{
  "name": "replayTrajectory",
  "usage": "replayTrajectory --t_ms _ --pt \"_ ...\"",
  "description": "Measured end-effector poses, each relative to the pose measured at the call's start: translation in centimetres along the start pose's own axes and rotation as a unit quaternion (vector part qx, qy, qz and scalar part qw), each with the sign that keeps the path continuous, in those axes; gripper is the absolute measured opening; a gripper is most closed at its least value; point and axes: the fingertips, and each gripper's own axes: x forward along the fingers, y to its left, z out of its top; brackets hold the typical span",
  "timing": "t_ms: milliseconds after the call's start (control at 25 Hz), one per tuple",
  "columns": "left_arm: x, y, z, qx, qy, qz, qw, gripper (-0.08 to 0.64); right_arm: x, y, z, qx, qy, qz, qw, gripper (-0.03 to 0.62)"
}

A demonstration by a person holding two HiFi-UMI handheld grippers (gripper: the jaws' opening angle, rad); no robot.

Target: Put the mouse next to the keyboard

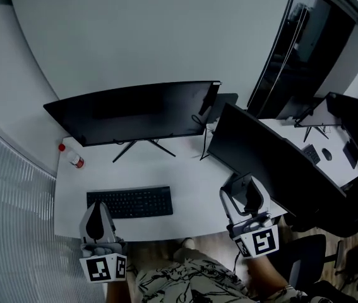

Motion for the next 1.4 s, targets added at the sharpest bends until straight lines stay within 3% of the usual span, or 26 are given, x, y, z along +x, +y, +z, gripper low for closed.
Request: replayTrajectory --t_ms 440,880,1400 --pt "2.7 2.4 -1.3 -0.006 0.012 -0.025 0.9996 -0.006 3.2 1.2 -4.2 -0.005 0.06 -0.013 0.998 0.299" --pt "4.2 2.4 -3.0 -0.01 0.026 -0.048 0.9984 -0.006 5.2 3.4 -12.0 -0.028 0.134 0.017 0.99 0.299" --pt "5.0 1.2 -5.0 -0.005 0.05 -0.068 0.9964 -0.006 5.5 7.0 -27.2 -0.006 0.283 0.045 0.958 0.299"
